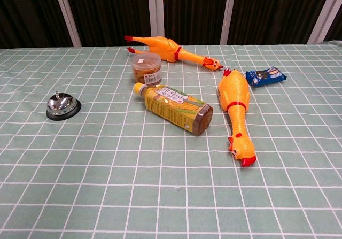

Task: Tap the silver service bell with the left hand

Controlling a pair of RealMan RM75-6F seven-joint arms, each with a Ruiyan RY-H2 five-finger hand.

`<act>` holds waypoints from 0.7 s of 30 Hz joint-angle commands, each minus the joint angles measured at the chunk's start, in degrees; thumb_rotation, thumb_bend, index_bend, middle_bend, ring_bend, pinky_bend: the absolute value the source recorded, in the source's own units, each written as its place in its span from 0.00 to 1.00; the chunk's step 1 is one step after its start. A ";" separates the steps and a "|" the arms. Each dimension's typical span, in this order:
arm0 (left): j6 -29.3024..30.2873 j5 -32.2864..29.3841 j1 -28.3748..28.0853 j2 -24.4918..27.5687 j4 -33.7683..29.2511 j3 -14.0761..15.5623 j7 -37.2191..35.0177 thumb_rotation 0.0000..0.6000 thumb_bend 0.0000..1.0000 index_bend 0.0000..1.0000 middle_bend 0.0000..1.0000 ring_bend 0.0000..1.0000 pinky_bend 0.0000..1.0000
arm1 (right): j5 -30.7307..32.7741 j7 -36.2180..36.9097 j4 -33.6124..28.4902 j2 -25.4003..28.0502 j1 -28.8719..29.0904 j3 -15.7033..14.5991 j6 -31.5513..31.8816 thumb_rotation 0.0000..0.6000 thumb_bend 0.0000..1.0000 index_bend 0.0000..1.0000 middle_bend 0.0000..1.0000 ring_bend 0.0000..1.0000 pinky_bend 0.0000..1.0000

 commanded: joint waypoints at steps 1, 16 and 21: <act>-0.05 -0.04 -0.05 -0.04 -0.08 -0.05 0.17 1.00 0.17 0.00 0.00 0.00 0.00 | 0.15 0.20 -0.03 0.09 -0.06 0.05 0.04 1.00 0.25 0.00 0.00 0.00 0.00; -0.42 0.08 -0.23 -0.21 -0.20 0.03 0.48 1.00 0.17 0.00 0.00 0.00 0.00 | 0.29 0.25 -0.23 0.23 -0.32 0.05 0.33 1.00 0.25 0.00 0.00 0.00 0.00; -0.82 -0.18 -0.41 -0.21 -0.31 -0.05 0.72 1.00 0.16 0.00 0.00 0.00 0.00 | 0.59 0.36 -0.17 0.24 -0.24 0.17 0.08 1.00 0.25 0.00 0.00 0.00 0.00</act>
